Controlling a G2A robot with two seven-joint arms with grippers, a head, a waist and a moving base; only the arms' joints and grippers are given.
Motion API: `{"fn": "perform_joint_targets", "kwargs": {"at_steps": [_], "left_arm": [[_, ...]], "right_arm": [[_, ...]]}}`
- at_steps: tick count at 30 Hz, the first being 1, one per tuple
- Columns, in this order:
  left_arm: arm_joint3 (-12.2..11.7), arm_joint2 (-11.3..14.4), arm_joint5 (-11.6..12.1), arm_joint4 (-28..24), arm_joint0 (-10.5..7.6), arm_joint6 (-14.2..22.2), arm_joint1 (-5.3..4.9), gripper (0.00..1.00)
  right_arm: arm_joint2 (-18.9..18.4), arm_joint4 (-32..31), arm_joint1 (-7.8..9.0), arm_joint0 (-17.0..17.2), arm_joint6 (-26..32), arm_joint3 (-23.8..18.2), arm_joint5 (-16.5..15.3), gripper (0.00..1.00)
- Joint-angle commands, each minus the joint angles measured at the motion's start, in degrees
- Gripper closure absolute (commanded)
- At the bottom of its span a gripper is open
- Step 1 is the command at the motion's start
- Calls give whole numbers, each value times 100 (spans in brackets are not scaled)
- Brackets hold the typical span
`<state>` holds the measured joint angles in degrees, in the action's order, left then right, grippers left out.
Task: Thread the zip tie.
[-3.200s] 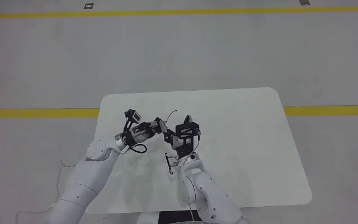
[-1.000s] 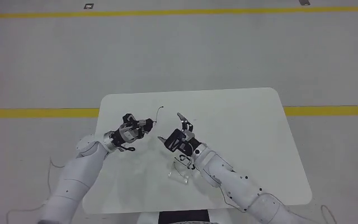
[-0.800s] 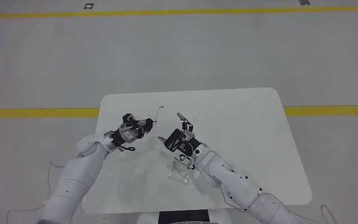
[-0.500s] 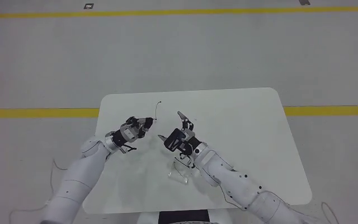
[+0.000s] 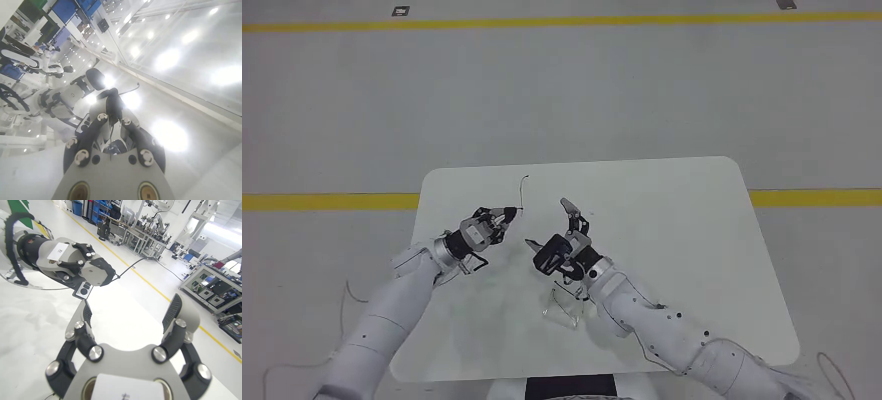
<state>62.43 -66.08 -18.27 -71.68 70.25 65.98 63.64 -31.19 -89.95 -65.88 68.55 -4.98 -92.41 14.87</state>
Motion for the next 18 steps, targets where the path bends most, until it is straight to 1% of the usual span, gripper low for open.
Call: {"fn": "perform_joint_targets", "kwargs": {"at_steps": [1, 7, 10, 11, 13, 18], "left_arm": [[5, -9, 47, 16, -1, -5, -1, 100], [12, -8, 58, 13, 5, -38, 1, 100], [150, 44, -65, -145, 74, -216, 22, 100], [169, 60, -121, -190, 89, -240, 27, 100], [177, 146, -121, -376, 106, -240, 38, 100], [108, 390, -121, -847, 40, -263, 13, 100]], "right_arm": [[-1, 0, 0, 1, 4, 0, 5, 0], [-8, 1, -1, 8, 4, -3, 6, 0], [-40, 0, -15, 9, -37, -26, -24, 0], [-3, 0, -15, -30, -44, -12, -7, 0], [115, 0, -21, -115, -62, 10, 51, 0], [383, 0, -42, -319, -15, 111, 202, 0]]}}
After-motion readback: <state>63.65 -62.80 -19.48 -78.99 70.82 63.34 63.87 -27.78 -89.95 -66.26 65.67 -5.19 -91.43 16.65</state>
